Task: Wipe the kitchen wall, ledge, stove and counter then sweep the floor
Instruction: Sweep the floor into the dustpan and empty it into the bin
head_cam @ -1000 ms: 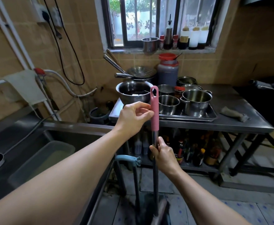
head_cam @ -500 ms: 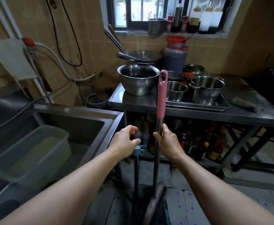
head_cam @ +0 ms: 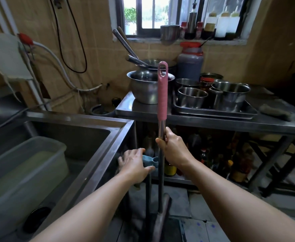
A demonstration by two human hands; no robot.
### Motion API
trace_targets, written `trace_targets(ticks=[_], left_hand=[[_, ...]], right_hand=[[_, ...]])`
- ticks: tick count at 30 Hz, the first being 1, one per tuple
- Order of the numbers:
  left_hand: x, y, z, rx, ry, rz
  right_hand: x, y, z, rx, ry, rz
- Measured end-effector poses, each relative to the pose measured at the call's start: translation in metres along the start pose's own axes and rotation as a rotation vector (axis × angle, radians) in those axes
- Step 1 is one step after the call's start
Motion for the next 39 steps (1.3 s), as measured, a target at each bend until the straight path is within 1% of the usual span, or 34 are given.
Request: trace_targets(ticks=[6,11,16,20,25,30,34,39], left_hand=[[0.026,-0.004,-0.013,0.035,0.025,-0.01],[0.029,-0.005,-0.021,0.048,0.065,0.002],[0.033,-0.001,-0.023,0.04,0.161,-0.021],[0.037,0.002,-0.025,0.022,0.19,-0.072],[0.041,0.006,-0.029,-0.02,0.235,-0.134],[0.041,0.007,-0.027,-0.05,0.358,-0.162],[0.042,0.01,-0.027,-0.023,0.449,-0.177],[0.042,0.015,-0.028,0.009,0.467,-0.202]], right_hand=[[0.004,-0.002,-0.004,-0.04,-0.023,-0.049],[0.002,-0.002,-0.005,-0.059,-0.039,-0.062],[0.004,0.0,-0.01,-0.082,-0.018,-0.061],[0.002,0.003,-0.012,-0.097,0.011,-0.078],[0.003,0.004,-0.012,-0.125,0.001,-0.11],[0.002,0.006,-0.011,-0.144,0.025,-0.129],[0.004,0.009,-0.013,-0.141,0.028,-0.156],[0.007,0.007,-0.016,-0.146,0.035,-0.163]])
Point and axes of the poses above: each hand's wrist, its own z-axis away from the middle knuckle, its own x-axis out of the palm, y = z × x, the point moved 6 cm from there along -z, towards the middle knuckle, and after that the axes turned 14 degrees about x, right-handed, at the moved point
